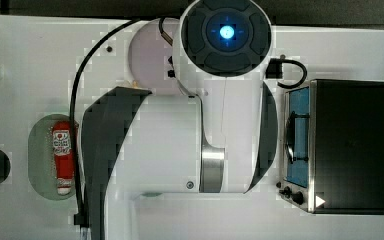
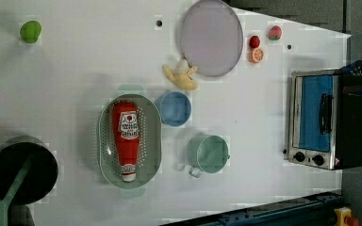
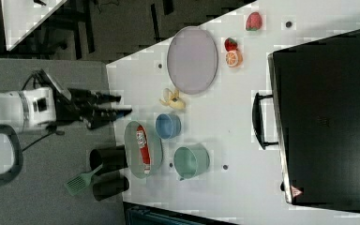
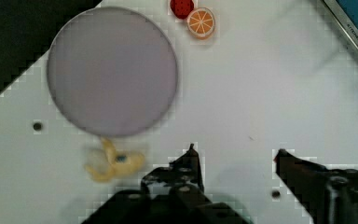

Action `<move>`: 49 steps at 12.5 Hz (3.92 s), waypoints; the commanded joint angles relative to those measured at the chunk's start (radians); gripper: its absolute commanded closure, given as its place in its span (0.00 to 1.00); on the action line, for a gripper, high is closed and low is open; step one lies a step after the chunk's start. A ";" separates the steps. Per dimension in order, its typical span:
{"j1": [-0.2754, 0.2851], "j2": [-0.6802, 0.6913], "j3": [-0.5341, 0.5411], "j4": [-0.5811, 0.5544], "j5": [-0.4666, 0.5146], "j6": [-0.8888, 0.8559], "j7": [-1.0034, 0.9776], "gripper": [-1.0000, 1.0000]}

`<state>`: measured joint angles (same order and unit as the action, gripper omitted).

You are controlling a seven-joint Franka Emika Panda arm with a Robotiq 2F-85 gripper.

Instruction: Pick ketchup from strainer and place it on the table

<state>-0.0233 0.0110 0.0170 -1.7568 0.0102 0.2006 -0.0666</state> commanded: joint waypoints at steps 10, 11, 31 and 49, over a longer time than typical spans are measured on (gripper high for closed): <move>-0.048 -0.125 0.400 -0.177 0.003 0.001 0.034 0.00; -0.047 -0.101 0.447 -0.177 0.003 0.037 0.034 0.00; 0.001 0.506 0.693 -0.441 -0.120 0.915 0.078 0.00; 0.027 0.240 0.627 -0.389 -0.028 0.656 0.080 0.42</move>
<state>0.0348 0.3005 0.6230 -2.1992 -0.0349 0.8530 -0.0339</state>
